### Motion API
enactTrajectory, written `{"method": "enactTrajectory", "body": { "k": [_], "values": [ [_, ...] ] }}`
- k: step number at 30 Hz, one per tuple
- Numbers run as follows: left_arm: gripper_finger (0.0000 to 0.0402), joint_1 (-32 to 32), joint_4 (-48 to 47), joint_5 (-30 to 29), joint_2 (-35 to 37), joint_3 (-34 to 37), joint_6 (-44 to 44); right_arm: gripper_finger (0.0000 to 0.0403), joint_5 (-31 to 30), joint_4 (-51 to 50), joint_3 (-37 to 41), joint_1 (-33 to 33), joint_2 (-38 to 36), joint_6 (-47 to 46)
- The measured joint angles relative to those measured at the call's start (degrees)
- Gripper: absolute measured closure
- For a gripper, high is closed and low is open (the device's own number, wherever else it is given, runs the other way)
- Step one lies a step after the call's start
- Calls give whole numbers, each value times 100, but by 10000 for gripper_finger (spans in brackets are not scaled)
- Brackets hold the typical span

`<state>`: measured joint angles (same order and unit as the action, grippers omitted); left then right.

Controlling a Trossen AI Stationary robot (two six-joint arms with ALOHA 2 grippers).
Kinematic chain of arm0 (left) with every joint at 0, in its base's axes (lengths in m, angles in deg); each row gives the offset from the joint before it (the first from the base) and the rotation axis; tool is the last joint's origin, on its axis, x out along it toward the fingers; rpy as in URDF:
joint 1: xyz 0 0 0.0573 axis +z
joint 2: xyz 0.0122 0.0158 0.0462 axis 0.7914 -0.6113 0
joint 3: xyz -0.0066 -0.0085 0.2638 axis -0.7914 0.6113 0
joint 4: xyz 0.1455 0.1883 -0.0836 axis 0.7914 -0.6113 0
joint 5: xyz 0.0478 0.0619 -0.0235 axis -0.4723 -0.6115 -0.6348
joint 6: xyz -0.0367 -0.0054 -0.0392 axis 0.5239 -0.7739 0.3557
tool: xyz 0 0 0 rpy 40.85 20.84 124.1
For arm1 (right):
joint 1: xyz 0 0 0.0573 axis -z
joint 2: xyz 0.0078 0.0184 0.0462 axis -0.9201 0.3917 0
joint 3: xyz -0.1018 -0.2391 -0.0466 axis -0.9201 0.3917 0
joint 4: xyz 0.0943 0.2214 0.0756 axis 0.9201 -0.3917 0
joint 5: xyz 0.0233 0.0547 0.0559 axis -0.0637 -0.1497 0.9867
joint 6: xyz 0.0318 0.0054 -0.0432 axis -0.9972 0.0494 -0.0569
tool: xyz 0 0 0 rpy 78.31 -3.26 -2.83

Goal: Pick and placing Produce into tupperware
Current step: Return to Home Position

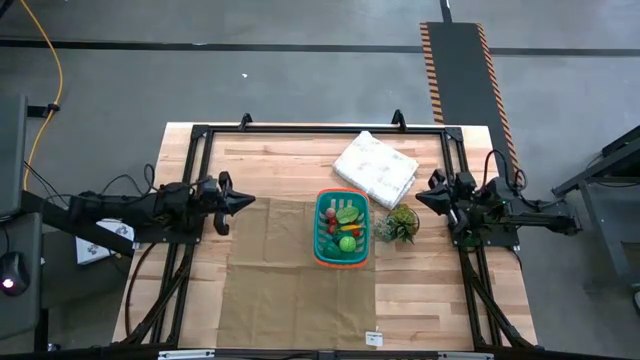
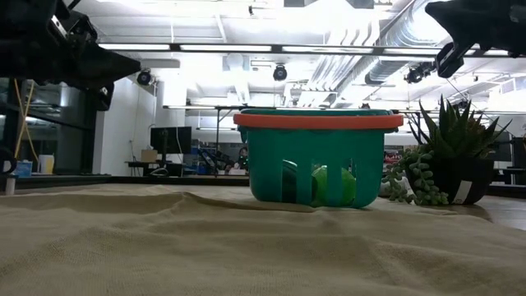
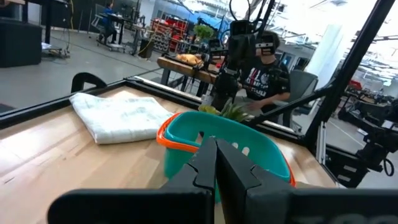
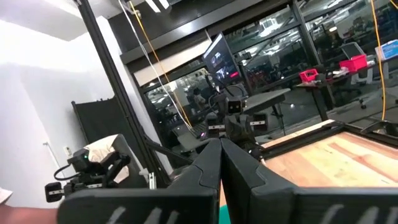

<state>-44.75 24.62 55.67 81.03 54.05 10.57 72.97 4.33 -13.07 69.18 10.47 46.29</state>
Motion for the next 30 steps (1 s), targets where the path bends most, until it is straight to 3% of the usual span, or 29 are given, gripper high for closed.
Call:
{"method": "enactTrajectory", "body": {
  "k": [11, 19, 23, 30],
  "values": [
    [401, -971, -4, -962, 0, -2, 45, 403, -102, 130, 6, -1, 0, 162],
    [401, -1260, 9, -1174, 2, -7, -23, 403, 2, 1122, 597, -2, -2, 29],
    [401, -1247, -19, -1140, 2, -7, -101, 403, 312, 898, 599, 0, 0, -41],
    [401, -1247, -426, -840, -5, -9, -212, 403, 505, -551, 599, -2, 2, -135]
  ]
}}
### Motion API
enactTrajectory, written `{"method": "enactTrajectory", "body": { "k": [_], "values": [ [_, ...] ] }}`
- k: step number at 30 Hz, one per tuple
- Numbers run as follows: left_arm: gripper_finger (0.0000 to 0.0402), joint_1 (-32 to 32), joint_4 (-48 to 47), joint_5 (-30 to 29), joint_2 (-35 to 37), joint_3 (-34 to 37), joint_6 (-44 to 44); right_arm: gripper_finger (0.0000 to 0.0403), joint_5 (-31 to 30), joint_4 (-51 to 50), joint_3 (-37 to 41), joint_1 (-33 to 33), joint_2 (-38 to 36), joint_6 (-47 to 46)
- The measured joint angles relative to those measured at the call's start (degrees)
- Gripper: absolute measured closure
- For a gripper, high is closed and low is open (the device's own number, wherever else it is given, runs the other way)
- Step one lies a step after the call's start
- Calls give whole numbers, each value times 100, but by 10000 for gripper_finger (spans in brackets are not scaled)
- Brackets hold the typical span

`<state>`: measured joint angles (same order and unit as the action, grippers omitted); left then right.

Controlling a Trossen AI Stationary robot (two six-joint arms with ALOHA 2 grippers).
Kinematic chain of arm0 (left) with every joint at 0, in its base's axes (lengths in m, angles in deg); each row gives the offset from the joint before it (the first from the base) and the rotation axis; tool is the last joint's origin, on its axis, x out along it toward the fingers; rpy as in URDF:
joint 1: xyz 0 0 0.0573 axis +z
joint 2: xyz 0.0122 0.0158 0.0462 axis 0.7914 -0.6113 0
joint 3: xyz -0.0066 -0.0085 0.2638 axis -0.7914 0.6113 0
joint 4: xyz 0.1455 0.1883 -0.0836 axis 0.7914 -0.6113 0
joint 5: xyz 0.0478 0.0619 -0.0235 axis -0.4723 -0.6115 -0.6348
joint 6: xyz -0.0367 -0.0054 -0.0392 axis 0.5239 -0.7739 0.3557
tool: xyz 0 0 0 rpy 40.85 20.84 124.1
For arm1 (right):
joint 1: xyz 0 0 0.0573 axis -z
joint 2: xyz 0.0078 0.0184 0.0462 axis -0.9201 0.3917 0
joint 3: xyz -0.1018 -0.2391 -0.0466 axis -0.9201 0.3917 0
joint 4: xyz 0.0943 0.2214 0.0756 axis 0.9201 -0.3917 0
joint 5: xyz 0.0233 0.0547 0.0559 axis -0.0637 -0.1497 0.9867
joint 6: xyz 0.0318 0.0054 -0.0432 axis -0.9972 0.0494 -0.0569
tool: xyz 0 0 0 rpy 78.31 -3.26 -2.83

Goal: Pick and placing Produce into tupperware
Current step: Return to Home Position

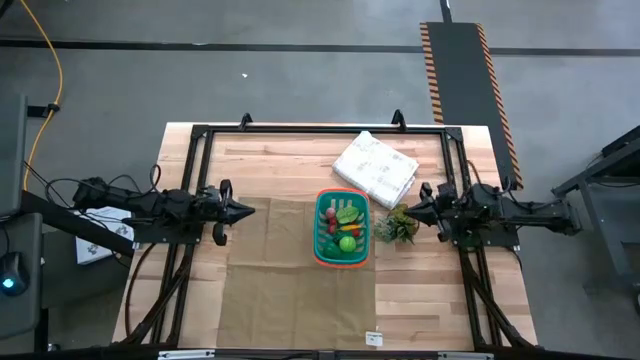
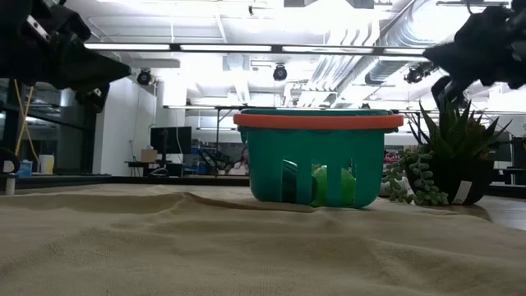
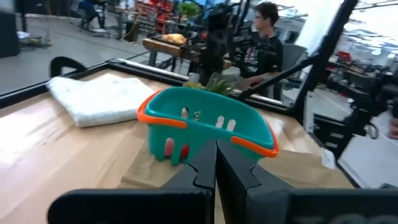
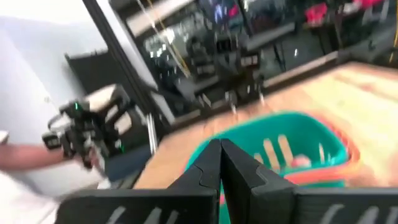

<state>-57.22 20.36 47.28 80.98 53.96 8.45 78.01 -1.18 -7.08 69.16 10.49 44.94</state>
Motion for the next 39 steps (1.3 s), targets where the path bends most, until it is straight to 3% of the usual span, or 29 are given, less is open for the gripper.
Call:
{"method": "enactTrajectory", "body": {
  "k": [15, 25, 39],
  "values": [
    [401, 0, 7, 111, -21, 0, -636, 403, 206, -224, 0, 0, 4, 691],
    [402, 0, 3, 143, -345, 0, -1002, 403, 199, -228, 0, 0, 32, 1667],
    [402, 0, 1, 180, -516, 0, -1609, 403, 191, -233, 0, 0, 85, 1987]
  ]
}}
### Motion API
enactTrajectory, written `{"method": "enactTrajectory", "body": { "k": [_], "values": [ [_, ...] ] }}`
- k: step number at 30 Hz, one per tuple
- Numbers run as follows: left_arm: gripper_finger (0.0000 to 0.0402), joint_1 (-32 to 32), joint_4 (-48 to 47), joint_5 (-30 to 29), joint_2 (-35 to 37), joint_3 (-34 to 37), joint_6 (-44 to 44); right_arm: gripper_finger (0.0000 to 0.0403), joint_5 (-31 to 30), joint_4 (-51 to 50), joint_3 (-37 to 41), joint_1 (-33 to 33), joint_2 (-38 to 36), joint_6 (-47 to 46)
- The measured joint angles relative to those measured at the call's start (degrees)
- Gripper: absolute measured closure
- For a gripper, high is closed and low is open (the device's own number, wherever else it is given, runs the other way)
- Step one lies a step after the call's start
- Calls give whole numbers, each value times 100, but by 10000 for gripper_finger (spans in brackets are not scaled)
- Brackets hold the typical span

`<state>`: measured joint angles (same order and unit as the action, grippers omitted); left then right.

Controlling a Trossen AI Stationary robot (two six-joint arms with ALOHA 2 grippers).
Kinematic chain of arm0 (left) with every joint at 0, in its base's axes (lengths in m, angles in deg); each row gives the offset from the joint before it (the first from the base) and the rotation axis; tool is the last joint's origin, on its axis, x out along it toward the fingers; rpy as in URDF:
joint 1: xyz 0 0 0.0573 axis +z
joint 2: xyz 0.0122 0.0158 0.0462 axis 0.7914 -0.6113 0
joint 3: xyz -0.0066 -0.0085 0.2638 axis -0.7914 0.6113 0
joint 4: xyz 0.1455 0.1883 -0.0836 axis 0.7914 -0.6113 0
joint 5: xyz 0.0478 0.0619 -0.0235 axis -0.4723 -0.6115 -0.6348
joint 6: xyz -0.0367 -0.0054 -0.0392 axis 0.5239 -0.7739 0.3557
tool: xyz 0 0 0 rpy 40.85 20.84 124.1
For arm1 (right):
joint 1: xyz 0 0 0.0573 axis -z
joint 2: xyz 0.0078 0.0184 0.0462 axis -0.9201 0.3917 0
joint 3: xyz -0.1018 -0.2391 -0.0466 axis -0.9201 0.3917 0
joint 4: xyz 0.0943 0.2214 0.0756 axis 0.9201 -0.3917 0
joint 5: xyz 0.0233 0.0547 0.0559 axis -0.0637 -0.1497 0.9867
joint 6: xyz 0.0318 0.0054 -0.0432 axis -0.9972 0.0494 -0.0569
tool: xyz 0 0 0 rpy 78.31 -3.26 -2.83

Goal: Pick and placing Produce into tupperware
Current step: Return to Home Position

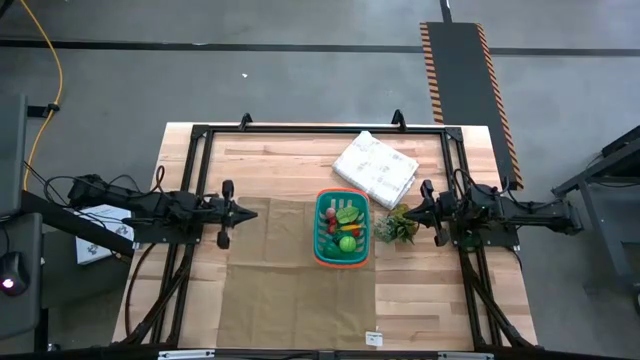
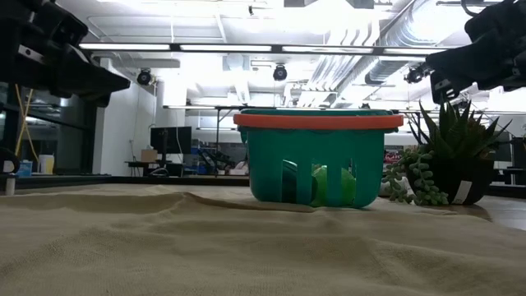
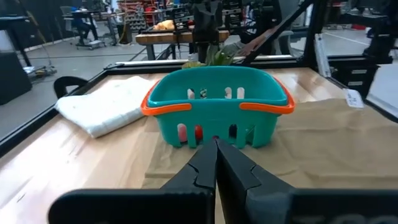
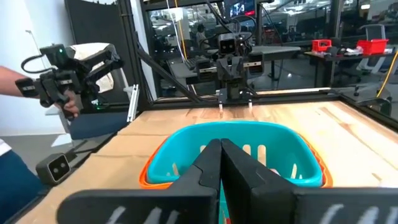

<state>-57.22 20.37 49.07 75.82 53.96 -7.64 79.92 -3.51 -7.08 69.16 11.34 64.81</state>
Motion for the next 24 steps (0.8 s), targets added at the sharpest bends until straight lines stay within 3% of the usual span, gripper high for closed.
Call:
{"method": "enactTrajectory", "body": {
  "k": [11, 24],
  "values": [
    [402, 0, -75, 536, 0, 0, 139, 403, 2, -2, 0, 0, 0, -78],
    [401, 2, -43, 274, 0, 0, 155, 403, -308, -48, 0, 2, 0, 24]
  ]
}}
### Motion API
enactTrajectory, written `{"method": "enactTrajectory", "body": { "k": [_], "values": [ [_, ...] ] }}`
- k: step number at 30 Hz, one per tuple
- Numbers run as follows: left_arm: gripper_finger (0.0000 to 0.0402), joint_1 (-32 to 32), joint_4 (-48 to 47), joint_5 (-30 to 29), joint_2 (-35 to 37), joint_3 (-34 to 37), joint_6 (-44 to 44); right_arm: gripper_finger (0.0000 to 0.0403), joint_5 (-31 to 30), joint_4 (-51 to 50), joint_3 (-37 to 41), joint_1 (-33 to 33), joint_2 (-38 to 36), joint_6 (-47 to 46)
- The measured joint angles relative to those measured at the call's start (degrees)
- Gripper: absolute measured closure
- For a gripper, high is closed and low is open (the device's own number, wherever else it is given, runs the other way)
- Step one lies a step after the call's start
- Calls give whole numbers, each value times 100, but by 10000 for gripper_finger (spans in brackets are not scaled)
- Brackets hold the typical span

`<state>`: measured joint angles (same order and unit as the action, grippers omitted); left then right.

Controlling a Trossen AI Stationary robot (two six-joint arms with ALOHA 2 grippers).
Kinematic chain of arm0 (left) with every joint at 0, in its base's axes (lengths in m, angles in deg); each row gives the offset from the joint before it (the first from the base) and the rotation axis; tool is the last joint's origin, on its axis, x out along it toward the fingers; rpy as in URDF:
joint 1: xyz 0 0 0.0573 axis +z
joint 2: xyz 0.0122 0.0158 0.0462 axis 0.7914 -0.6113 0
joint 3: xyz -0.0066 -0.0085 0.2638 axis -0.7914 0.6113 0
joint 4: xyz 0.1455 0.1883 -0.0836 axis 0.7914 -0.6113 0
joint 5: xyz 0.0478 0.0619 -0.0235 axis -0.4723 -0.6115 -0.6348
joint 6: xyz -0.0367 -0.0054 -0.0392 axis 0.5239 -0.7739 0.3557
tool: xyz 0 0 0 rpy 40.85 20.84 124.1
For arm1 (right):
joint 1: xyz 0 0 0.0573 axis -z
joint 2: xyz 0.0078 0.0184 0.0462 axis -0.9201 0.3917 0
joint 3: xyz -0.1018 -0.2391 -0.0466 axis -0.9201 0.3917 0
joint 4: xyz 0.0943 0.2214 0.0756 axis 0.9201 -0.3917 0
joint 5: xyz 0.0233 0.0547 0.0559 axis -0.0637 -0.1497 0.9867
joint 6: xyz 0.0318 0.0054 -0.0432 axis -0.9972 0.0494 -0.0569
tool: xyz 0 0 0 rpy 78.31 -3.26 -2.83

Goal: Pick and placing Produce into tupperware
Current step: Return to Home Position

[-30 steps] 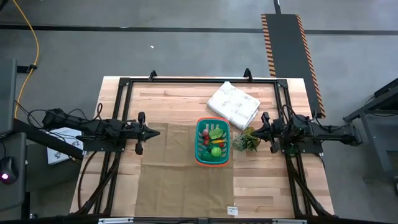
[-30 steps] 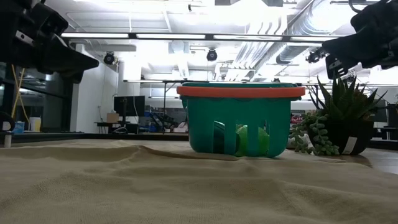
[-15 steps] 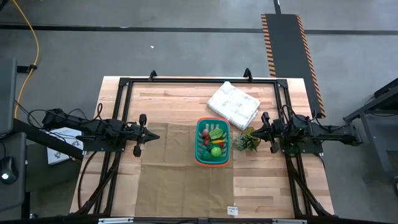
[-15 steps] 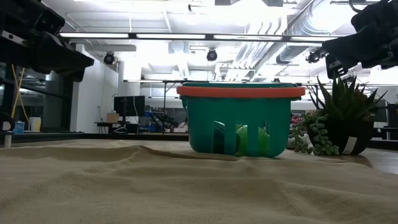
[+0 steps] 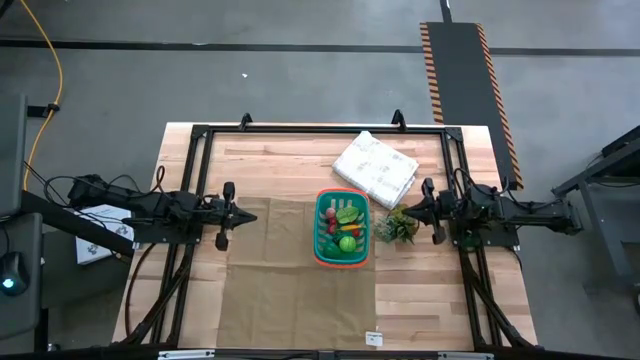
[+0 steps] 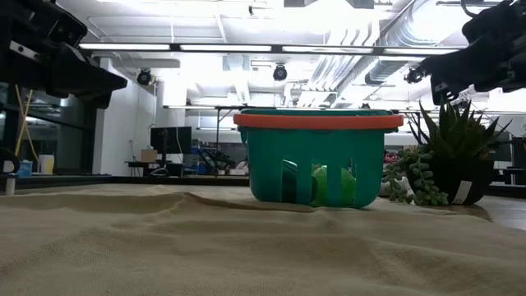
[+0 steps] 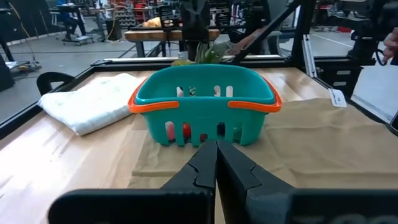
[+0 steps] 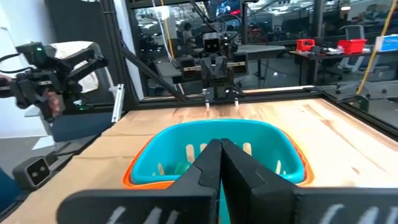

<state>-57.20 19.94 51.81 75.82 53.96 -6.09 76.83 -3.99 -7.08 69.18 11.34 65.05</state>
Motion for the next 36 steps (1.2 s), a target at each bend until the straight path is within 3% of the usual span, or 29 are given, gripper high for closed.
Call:
{"method": "enactTrajectory", "body": {
  "k": [36],
  "values": [
    [401, -2, 10, -16, 0, 0, 1, 403, -103, -20, 0, 0, 0, 0]
  ]
}}
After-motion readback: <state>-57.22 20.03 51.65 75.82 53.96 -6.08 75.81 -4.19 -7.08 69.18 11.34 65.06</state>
